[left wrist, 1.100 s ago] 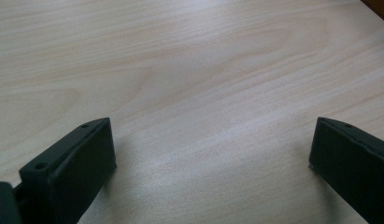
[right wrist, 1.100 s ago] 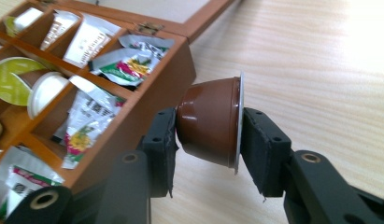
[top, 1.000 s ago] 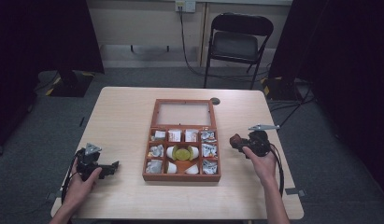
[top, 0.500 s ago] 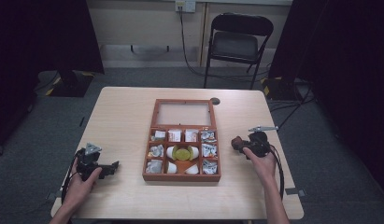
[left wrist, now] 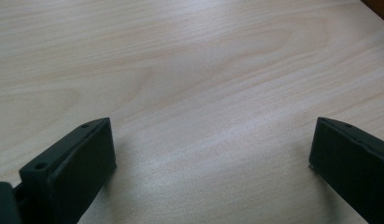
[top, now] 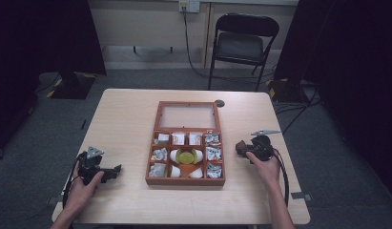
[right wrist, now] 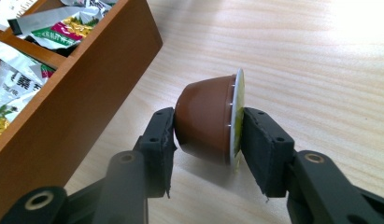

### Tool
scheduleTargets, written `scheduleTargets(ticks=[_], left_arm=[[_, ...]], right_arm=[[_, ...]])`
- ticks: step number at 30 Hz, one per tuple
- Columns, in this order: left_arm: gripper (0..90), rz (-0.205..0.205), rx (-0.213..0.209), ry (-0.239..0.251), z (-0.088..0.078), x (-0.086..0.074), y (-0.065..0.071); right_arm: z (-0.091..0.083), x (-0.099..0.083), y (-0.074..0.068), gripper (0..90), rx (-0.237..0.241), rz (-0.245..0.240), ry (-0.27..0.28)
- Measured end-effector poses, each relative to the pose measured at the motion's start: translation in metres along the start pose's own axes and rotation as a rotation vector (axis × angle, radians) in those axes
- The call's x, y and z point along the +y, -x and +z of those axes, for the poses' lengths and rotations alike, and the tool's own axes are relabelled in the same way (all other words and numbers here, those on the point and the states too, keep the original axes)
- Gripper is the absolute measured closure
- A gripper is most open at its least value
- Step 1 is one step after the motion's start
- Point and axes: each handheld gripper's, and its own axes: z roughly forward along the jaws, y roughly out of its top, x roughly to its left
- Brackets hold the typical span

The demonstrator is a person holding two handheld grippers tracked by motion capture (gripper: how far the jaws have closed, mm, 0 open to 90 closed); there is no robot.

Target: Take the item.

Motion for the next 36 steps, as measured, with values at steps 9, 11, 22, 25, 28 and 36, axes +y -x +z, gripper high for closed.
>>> scheduleTargets(ticks=[9,11,22,25,28,36], left_arm=[[0.0,0.000,0.000,0.000,0.000,0.000,0.000],[0.0,0.000,0.000,0.000,0.000,0.000,0.000],[0.0,0.000,0.000,0.000,0.000,0.000,0.000],[0.0,0.003,-0.001,-0.003,0.000,0.000,0.000],[0.0,0.000,0.000,0.000,0.000,0.000,0.000],[0.0,0.000,-0.001,0.000,0.000,0.000,0.000]], right_arm=[[0.003,0.000,0.000,45.6,0.023,0.027,0.004],[0.003,0.000,0.000,43.8,0.023,0.031,0.003],[-0.003,0.001,0.001,39.3,0.012,0.039,0.022],[-0.007,0.002,0.003,37.4,0.011,0.053,0.037],[-0.009,0.002,0.002,36.1,0.010,0.039,0.030],[-0.018,0.002,-0.006,33.1,0.016,0.024,0.062]])
